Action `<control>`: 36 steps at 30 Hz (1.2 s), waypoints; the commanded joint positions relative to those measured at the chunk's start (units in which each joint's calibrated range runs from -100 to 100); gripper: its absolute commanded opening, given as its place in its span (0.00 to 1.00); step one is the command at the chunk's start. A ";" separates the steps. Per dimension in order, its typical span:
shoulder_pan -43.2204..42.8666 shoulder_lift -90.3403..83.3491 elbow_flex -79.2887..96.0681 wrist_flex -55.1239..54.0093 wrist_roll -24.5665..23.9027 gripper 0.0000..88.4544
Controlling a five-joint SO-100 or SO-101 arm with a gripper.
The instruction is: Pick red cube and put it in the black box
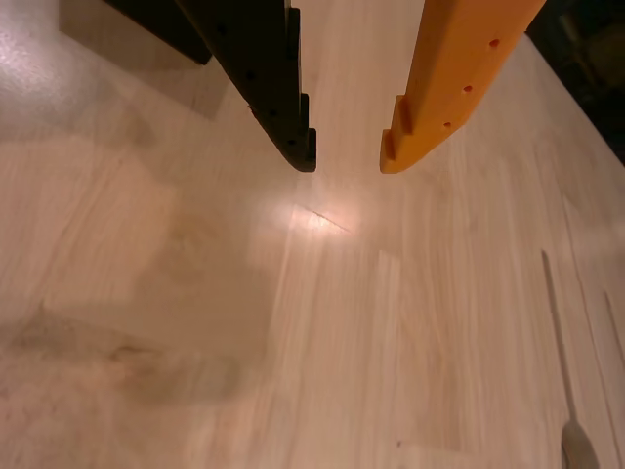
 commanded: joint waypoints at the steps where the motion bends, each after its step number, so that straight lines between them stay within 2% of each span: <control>1: 0.35 -2.41 0.68 -1.18 -1.49 0.11; 13: 1.50 -3.58 10.36 -4.05 -2.89 0.11; 17: 1.50 -4.50 10.64 -4.13 -2.89 0.06; 36: 1.34 -10.18 12.36 -1.51 -2.35 0.05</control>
